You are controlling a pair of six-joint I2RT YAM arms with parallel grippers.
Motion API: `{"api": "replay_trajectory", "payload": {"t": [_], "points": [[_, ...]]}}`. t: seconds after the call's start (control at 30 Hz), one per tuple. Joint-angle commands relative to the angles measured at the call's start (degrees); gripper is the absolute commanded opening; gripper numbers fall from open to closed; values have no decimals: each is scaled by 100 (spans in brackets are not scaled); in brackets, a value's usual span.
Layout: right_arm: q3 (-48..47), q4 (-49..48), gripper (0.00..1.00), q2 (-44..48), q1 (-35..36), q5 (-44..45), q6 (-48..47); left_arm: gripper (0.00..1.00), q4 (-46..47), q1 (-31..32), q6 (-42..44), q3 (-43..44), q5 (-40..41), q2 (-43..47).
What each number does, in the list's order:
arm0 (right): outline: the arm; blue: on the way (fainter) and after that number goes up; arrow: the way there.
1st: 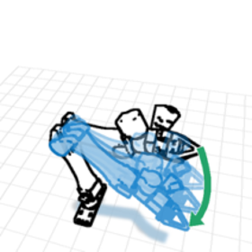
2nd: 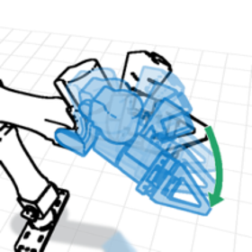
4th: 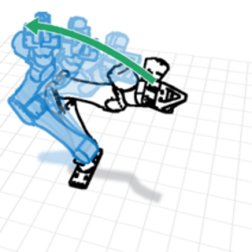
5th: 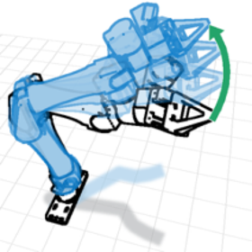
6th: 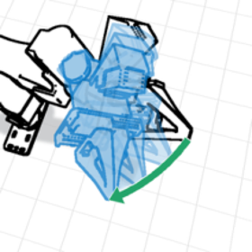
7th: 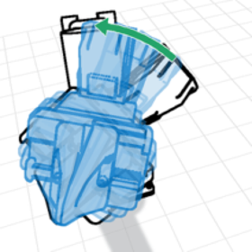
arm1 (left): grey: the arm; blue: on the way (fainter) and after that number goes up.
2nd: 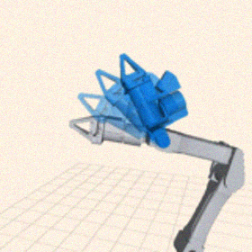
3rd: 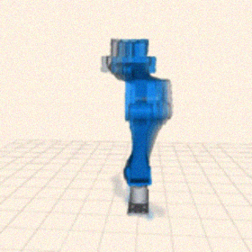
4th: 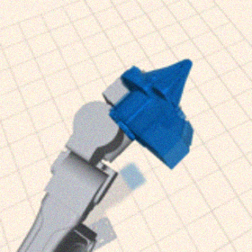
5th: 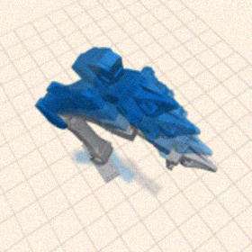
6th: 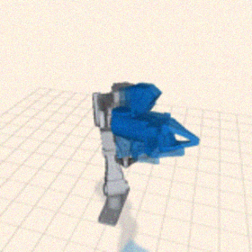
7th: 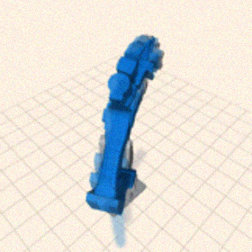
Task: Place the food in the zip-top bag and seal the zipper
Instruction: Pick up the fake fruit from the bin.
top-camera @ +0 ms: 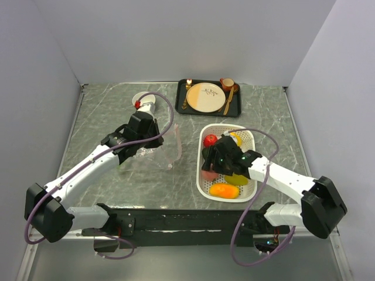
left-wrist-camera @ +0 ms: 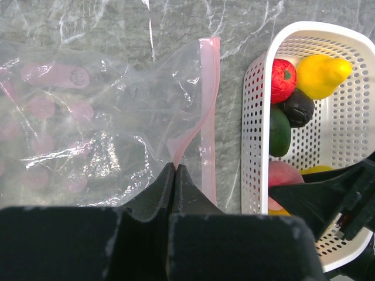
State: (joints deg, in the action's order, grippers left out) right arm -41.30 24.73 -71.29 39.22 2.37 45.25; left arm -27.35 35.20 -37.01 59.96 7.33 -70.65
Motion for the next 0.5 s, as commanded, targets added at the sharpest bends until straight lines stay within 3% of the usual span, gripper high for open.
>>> {"api": "replay_trajectory", "payload": {"t": [0.0,0.3,0.47], "points": [[-141,-74,27,440,24,316,-61,1,55,48,115,77,49,87],[-484,-126,27,669,24,475,-113,1,55,92,107,7,75,131],[-616,-714,27,678,24,203,-17,1,90,154,80,-37,58,148]]}}
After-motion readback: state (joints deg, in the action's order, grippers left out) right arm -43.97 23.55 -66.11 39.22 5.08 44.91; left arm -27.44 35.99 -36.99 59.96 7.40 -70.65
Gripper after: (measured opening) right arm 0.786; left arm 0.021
